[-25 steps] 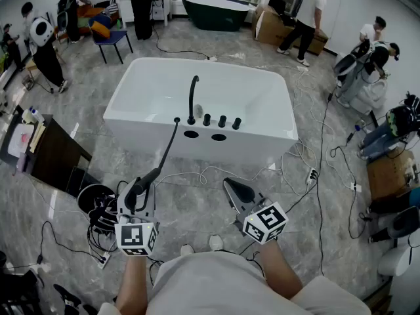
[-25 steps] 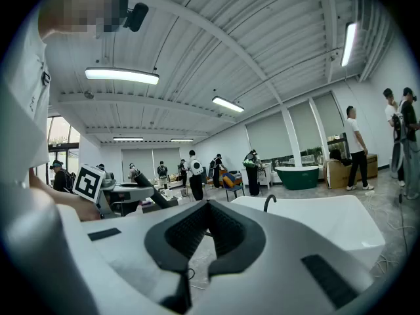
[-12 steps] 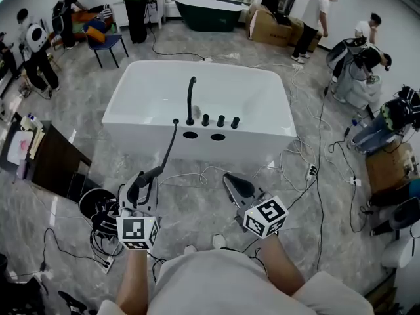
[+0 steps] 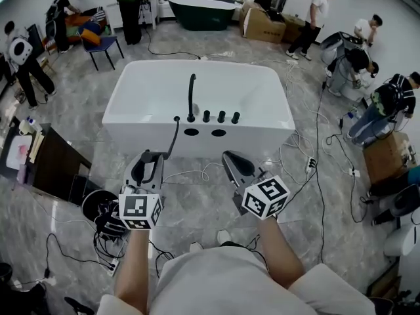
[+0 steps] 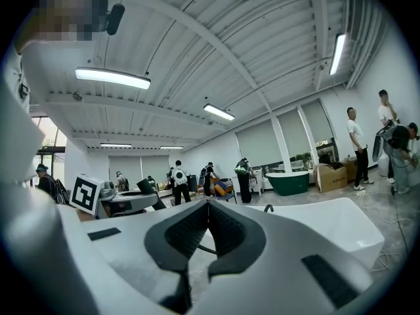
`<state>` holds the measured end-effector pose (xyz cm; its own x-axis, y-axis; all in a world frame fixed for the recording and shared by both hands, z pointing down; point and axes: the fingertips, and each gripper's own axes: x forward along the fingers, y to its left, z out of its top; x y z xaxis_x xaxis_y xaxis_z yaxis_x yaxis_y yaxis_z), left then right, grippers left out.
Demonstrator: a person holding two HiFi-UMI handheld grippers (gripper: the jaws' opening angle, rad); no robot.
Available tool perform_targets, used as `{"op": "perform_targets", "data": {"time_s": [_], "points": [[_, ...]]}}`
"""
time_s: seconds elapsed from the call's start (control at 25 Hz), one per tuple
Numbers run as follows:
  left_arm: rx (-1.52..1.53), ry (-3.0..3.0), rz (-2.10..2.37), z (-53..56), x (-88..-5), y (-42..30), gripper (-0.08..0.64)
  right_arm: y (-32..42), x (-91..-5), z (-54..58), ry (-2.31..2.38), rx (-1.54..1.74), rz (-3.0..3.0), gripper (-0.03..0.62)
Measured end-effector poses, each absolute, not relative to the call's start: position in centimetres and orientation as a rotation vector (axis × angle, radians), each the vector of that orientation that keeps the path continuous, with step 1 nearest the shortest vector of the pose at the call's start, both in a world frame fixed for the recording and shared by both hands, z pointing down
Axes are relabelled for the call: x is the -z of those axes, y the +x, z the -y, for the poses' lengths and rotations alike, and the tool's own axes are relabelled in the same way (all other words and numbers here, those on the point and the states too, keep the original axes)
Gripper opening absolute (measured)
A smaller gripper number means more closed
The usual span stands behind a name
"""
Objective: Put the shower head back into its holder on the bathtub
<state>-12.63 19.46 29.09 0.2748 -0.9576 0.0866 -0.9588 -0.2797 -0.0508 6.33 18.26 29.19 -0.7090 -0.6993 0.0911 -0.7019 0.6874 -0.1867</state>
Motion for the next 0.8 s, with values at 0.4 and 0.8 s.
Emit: {"op": "perform_targets", "data": {"time_s": [0.4,0.8], "points": [[-0.126,2.546,1.844,-18.7,-28.3,-12.7,0.14,6.2,-28.8,-18.4,1.24,-0.32,2.856,0.017],[-0.114,2.566,1.882,-16.0,-26.7,-12.6,0.14,5.9,-30.1,-15.0,1.173,-0.369,2.882,0.015]]}}
